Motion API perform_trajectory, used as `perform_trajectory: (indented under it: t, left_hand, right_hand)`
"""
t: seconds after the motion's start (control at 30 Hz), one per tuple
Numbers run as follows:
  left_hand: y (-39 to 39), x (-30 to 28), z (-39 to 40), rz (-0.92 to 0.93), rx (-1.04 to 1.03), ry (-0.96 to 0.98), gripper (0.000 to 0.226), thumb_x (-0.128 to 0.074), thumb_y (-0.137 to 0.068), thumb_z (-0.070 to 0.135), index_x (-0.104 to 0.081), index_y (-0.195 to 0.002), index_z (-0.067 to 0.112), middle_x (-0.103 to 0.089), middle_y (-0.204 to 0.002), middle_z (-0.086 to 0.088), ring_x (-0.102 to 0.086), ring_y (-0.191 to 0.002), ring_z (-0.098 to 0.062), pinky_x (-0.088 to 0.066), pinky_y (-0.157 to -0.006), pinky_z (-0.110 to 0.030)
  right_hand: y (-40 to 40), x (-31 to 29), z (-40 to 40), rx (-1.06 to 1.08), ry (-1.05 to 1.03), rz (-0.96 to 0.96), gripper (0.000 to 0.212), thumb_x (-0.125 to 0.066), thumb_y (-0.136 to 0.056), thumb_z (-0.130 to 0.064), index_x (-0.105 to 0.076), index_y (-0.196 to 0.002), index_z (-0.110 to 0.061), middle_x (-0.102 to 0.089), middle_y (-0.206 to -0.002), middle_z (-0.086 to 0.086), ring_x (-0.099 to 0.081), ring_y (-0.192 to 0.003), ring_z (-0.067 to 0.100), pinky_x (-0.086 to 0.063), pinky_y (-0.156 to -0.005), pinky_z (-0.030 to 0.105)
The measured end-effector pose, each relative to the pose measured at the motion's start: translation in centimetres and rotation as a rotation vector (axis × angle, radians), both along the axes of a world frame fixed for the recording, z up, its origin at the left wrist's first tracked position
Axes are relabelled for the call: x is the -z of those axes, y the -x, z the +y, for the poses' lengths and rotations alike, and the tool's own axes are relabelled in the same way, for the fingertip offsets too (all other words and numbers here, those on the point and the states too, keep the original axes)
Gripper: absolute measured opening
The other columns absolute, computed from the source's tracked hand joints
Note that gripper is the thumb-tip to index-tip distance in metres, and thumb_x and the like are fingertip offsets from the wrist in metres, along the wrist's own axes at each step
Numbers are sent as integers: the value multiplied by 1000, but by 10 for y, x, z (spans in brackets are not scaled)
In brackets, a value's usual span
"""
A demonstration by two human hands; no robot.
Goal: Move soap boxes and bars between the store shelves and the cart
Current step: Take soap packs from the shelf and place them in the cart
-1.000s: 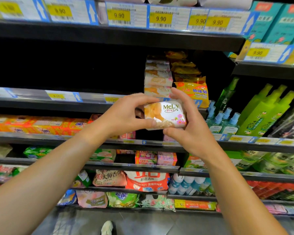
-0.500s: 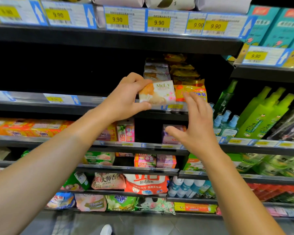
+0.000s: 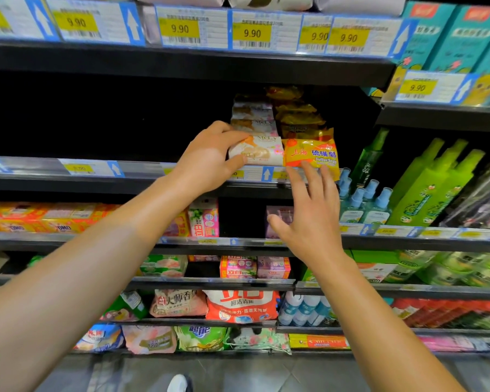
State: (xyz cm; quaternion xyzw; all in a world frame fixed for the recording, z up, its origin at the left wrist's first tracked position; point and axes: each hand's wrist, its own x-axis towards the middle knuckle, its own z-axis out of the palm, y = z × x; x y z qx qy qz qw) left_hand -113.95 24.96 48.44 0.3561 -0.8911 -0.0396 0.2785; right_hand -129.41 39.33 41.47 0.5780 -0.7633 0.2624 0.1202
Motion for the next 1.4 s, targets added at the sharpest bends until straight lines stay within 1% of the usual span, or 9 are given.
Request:
perform_trajectory:
  t: [0.07,0.5,0.67,0.93,1.03,1.17,1.23,1.3,1.4]
  left_hand:
    - [1,1,0,1,-14,13,53,-61,-95,32,-46,-145,20,-45,-140,-5,-46,-125,-23,-41,-104,-35]
    - [4,6,-5,13,-49,11,52,-60,-95,34,-47,-144,20,-46,-140,-5,-47,-124,-24,-44,-102,-37]
    - [4,8,-5,37,-51,21,54,-62,-94,35,-47,-143,20,-49,-138,-5,-49,-122,-24,-44,-101,-38]
    - [-4,13,0,46,-53,72,59,-64,-92,34,-45,-145,18,-46,-144,-7,-45,-125,-26,-38,-103,-35]
    - [-8,17,6,64,-66,115,51,-61,-95,30,-49,-143,20,-45,-145,-6,-41,-130,-25,-35,-106,-34]
    - [-7,17,6,89,-66,132,38,-57,-98,28,-57,-136,23,-55,-134,-3,-49,-122,-23,-40,-101,-35]
    - [-5,15,5,108,-73,125,36,-57,-98,27,-60,-133,23,-56,-130,-3,-51,-118,-23,-42,-97,-35]
    - [-2,15,7,124,-83,125,35,-57,-98,26,-60,-133,22,-57,-129,-4,-51,-117,-23,-43,-96,-35]
    - [-1,15,9,141,-96,132,37,-59,-97,25,-59,-133,19,-57,-128,-6,-53,-115,-25,-45,-94,-38]
  right_hand:
    - [-1,1,0,5,10,8,87,-73,-80,-42,-31,-153,-20,-21,-162,7,-7,-150,33,-15,-121,53]
    - [-4,-1,1,7,-34,14,86,-70,-84,-41,-27,-155,-17,-16,-163,6,-2,-151,31,-11,-121,45]
    - [-7,-2,0,10,-35,7,88,-69,-84,-42,-25,-155,-15,-15,-164,7,-2,-151,31,-12,-122,46]
    - [-10,-4,0,-6,-27,20,86,-69,-84,-42,-26,-155,-17,-16,-163,6,-5,-151,30,-11,-122,45]
    - [-13,-6,0,-28,4,12,85,-69,-84,-40,-26,-155,-19,-20,-162,6,-7,-151,30,-13,-122,46]
    - [-15,-12,-7,-40,26,19,84,-63,-85,-42,-24,-156,-21,-23,-162,5,-8,-151,31,-15,-121,51]
    - [-15,-17,-12,-20,-8,49,83,-59,-85,-45,-23,-157,-22,-22,-163,5,-6,-151,33,-12,-121,55]
    - [-15,-20,-14,-5,-31,62,84,-60,-86,-45,-22,-157,-22,-22,-163,4,-4,-151,33,-7,-121,56]
    - [-17,-21,-15,6,-28,73,85,-60,-85,-45,-23,-157,-20,-22,-163,2,-5,-152,31,-6,-121,56]
